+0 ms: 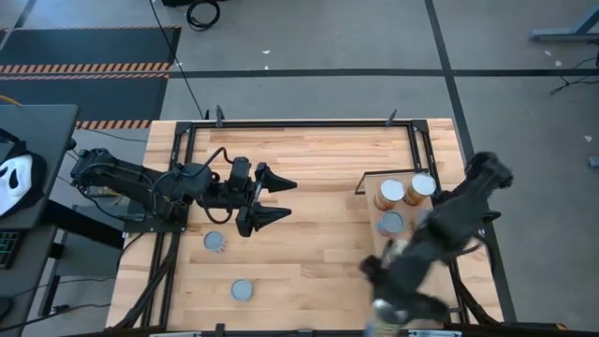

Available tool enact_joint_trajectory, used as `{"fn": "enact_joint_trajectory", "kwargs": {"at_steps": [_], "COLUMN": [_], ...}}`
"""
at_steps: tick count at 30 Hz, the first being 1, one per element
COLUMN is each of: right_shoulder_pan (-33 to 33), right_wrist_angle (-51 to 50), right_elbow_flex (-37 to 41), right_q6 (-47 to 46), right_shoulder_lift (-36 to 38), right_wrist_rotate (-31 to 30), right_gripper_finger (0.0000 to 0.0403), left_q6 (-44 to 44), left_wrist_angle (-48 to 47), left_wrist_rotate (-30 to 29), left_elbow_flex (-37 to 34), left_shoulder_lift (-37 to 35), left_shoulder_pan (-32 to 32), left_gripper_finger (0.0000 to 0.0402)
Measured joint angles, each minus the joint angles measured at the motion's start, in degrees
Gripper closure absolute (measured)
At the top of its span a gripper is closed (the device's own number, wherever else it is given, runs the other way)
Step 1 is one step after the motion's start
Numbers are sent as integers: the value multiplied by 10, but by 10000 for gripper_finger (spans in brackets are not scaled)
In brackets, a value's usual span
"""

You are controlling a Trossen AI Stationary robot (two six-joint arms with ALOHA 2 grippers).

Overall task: Pick and place cans onto a shelf
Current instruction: Put the canned peaches on the shelf aligned with the other canned peaches

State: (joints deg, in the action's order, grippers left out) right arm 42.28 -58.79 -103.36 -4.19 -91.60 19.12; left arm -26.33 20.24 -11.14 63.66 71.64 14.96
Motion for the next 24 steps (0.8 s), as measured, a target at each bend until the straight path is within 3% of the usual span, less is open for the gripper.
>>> {"fn": "enact_joint_trajectory", "kwargs": {"at_steps": [5, 11, 14, 24], "right_shoulder_pan": [86, 205, 234, 254], "right_wrist_angle": [-109, -312, -304, -313], "right_elbow_flex": [1, 2, 15, 134], "right_q6": [-3, -127, -191, -453], "right_shoulder_lift": [82, 143, 167, 215], "right_wrist_rotate": [1, -155, -227, -248], "right_gripper_finger": [78, 78, 78, 78], "left_q6": [0, 0, 0, 0], "left_wrist_angle": [0, 0, 0, 0], "left_wrist_rotate": [0, 0, 0, 0], "left_elbow_flex": [0, 0, 0, 0], "left_shoulder_lift": [0, 0, 0, 0], "left_shoulder_pan": [0, 0, 0, 0], "left_gripper_finger": [6, 6, 6, 6]}}
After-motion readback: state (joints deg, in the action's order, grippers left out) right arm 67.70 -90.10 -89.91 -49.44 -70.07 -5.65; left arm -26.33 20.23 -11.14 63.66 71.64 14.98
